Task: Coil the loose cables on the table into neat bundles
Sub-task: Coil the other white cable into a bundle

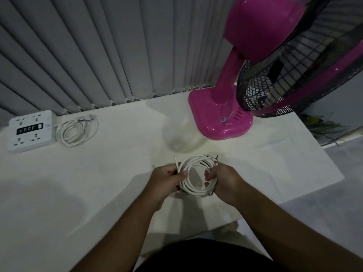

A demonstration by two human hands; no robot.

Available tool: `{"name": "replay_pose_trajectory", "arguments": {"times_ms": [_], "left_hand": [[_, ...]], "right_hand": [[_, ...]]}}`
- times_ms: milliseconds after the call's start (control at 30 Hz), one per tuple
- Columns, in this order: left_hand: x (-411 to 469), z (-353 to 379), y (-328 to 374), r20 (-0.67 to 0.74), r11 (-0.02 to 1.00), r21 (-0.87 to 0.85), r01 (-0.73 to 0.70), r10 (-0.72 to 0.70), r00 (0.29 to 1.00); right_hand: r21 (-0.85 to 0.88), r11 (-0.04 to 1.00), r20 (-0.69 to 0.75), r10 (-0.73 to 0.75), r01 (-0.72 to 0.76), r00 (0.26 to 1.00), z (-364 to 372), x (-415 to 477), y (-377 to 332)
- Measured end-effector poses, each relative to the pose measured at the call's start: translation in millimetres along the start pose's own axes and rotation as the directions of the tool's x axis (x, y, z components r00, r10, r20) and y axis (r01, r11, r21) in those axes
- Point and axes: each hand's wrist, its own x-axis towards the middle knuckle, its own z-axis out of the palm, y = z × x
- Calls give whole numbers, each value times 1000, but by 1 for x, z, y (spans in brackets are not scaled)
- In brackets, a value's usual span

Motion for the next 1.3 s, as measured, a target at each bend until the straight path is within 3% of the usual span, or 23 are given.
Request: {"name": "replay_pose_trajectory", "arguments": {"times_ms": [167,300,433,533,667,933,1133,1300], "left_hand": [[18,60,9,-46,993,117,18,-12,999],[18,129,5,86,1000,-3,12,-12,996],[25,180,6,48,997,-73,33,-30,998],[34,197,8,-14,992,-122,41,-43,999],[45,213,11,-76,990,-140,4,-15,997],[72,275,1,-227,986,114,-118,142,963],[105,337,3,-229,942,336,-17,100,968],[148,388,11,-234,818,570,74,75,969]], "right_hand": [[-110,993,104,59,-48,993,-49,28,-35],[-273,960,115,87,-53,990,-108,37,-78],[-215,974,175,112,-73,978,-150,41,-105],[-111,994,239,31,-4,971,-164,43,-113],[-76,981,214,-156,176,964,-182,38,-115],[-231,951,-12,-216,208,976,-236,44,-132],[-373,905,-12,-225,205,974,-295,79,-162],[-589,761,58,-297,273,953,-339,114,-198]]}}
